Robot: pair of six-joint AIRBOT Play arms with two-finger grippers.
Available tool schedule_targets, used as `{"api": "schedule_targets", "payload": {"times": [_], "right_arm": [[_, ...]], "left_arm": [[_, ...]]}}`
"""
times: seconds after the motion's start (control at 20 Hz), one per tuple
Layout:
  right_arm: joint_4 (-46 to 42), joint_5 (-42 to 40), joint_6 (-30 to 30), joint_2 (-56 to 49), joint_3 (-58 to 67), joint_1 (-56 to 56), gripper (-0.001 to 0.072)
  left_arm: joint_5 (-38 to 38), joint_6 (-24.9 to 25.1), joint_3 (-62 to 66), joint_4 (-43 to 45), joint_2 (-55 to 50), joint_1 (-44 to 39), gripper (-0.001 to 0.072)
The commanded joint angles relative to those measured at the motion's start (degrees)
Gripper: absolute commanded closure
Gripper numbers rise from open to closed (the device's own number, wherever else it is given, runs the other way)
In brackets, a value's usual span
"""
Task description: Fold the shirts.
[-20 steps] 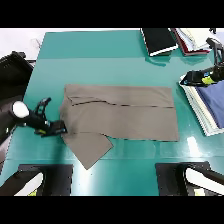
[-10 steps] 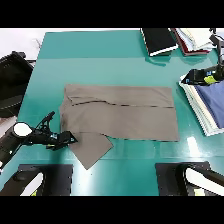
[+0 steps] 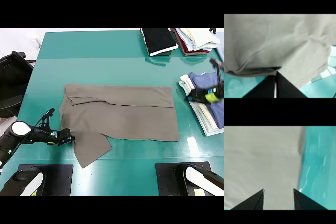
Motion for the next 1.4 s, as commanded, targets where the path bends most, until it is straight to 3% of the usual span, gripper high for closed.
{"api": "schedule_targets", "payload": {"times": [0.0, 0.15, 0.2, 0.4, 0.6, 0.65, 0.85, 1.05, 1.2, 1.35], "right_arm": [[0.0, 1.7, -1.3, 2.6, -14.8, -10.3, 0.0208], [3.9, 1.6, -2.8, 0.7, -26.0, -17.8, 0.0193], [5.6, 1.4, -3.5, -0.3, -28.2, -18.6, 0.0233], [10.4, -2.0, -5.0, -2.7, -31.9, -14.6, 0.027], [9.9, -3.1, -5.1, -2.5, -27.8, -7.0, 0.0664], [8.6, -2.4, -5.1, -2.5, -26.2, -5.2, 0.0692], [1.1, 3.5, -4.8, 0.3, -22.0, -0.4, 0.0693], [-5.8, 5.9, -2.6, 10.7, -21.5, 0.9, 0.0693], [-5.9, 4.2, -2.2, 15.2, -21.5, 0.9, 0.0694], [-5.5, 2.2, -1.3, 12.2, -18.7, 0.9, 0.0694]], "left_arm": [[-1.7, 1.4, 3.0, 1.9, 0.0, 0.0, 0.0684], [-1.4, 1.4, 3.8, 2.0, 0.0, 0.0, 0.0684], [-1.4, 1.4, 3.8, 2.0, 0.0, 0.0, 0.0684], [-1.4, 2.4, 3.8, 1.9, 0.0, 0.0, 0.0684], [-5.2, 2.4, 4.4, 3.0, 0.2, 0.0, 0.0686], [-6.9, 2.3, 5.2, 4.8, 0.6, 0.0, 0.0687], [-15.2, -2.4, 5.7, 12.4, 10.8, 0.0, 0.0687], [-24.2, -4.2, 6.4, 12.1, 16.5, 0.0, 0.0686], [-20.7, -3.5, 9.7, 12.1, 14.5, 0.0, 0.0686], [-14.2, -0.5, 14.0, 12.2, 7.2, 0.0, 0.0685]]}}
